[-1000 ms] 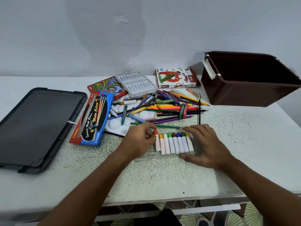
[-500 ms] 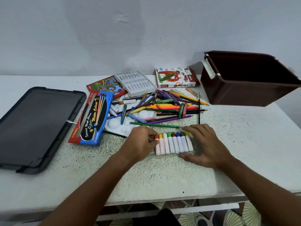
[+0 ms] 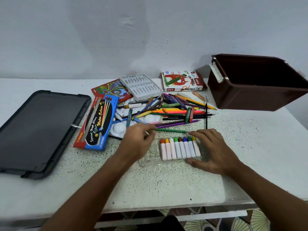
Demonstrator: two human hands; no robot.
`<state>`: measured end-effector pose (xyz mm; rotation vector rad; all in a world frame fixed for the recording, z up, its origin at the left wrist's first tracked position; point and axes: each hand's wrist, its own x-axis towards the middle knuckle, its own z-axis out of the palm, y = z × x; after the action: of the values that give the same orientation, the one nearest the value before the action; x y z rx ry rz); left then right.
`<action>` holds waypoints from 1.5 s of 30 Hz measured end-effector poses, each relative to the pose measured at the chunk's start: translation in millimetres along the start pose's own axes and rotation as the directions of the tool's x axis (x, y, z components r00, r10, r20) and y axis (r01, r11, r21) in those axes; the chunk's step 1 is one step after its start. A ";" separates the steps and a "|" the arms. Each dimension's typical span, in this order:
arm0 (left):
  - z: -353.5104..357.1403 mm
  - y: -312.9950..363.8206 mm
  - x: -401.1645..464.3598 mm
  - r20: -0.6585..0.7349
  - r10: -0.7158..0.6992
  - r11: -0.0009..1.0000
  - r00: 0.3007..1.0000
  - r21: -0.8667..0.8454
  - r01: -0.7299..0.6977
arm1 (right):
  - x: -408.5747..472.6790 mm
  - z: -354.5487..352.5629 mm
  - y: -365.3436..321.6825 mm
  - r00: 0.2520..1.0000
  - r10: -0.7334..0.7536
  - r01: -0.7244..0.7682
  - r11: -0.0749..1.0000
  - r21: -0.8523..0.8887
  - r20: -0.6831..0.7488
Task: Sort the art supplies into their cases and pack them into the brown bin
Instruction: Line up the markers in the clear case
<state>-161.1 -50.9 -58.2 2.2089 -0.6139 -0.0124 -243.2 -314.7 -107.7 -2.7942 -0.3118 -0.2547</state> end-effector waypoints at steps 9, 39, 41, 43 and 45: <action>-64.4 -78.9 48.0 0.060 -0.010 0.606 0.998 0.794 -0.041 | -0.3 -0.1 -0.7 1.000 0.005 -0.005 1.000 -0.011 0.005; 2.5 -37.8 -6.3 0.225 0.674 0.661 0.704 0.243 -0.710 | -0.3 -0.8 -2.2 1.000 0.021 -0.021 1.000 -0.013 0.005; 3.1 -37.0 -6.7 0.226 0.661 0.683 0.715 0.214 -0.699 | -0.4 -0.2 -1.9 1.000 0.023 -0.023 1.000 -0.014 0.006; 4.9 -36.6 -7.4 0.246 0.645 0.701 0.724 0.188 -0.688 | -0.3 0.3 -1.5 1.000 0.029 -0.028 0.999 -0.019 0.010; 6.2 -36.9 -8.1 0.265 0.631 0.704 0.729 0.200 -0.682 | -0.4 0.4 -1.5 0.999 0.031 -0.031 0.999 -0.023 0.011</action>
<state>-153.9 -31.9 -90.6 2.1373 -1.5797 0.2746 -243.9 -313.3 -107.8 -2.8212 -0.2693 -0.2363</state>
